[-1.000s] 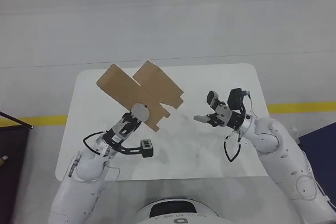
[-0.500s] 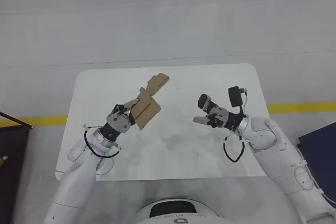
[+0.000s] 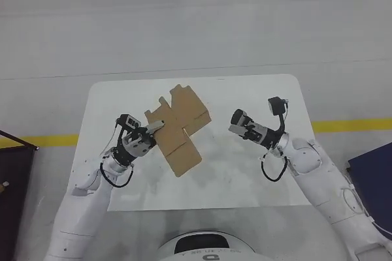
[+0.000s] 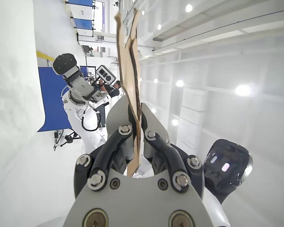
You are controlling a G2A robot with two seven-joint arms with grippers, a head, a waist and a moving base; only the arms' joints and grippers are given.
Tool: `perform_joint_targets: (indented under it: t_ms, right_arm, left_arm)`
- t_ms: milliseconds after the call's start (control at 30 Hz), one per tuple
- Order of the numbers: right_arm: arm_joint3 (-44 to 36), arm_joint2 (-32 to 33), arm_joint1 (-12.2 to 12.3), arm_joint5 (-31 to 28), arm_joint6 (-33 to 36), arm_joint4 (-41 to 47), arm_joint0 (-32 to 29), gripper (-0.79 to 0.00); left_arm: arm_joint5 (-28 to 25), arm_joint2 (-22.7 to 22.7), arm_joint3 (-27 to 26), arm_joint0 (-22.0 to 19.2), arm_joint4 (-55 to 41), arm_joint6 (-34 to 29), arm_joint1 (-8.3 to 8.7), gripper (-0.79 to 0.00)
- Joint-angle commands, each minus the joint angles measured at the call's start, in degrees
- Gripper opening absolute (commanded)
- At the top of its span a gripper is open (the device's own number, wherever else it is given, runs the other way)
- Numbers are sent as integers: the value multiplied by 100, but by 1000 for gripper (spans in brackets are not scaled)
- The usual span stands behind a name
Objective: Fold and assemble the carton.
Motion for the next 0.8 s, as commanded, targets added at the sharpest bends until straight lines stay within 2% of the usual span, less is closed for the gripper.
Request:
perform_joint_targets:
  t_ms: [0,100,133,400,433,467,533,633,767]
  right_arm:
    - [0,0,0,1,0,1,0,0]
    - [-8,-10,-3,20,-12,18,-9,0]
    - [-22,-71,-15,113,3,94,-28,0]
    - [281,-739,-169,236,579,1379,407,-15]
    - [372,-801,-189,318,612,1423,478,-108]
    - [462,-870,-208,463,660,1407,546,-157]
    - [560,-991,-247,685,729,1390,664,-182]
    - [630,-1149,-298,762,920,1693,732,-299]
    - [643,-1301,-349,739,1210,1992,805,-354]
  left_arm:
    - [-46,-38,15,-6,321,138,15,-785]
    - [-590,-184,-45,-41,2222,328,108,-785]
    - [-699,-196,-52,-18,2496,380,120,-785]
    - [-1037,-252,-79,99,2951,466,163,-785]
    - [-1084,-253,-99,110,2943,475,165,-785]
    - [-1113,-265,-113,121,2931,488,168,-785]
    - [-1164,-319,-165,127,2942,515,180,-785]
    - [-1213,-406,-229,149,3003,527,201,-785]
    - [-1208,-457,-304,161,3248,529,230,-785]
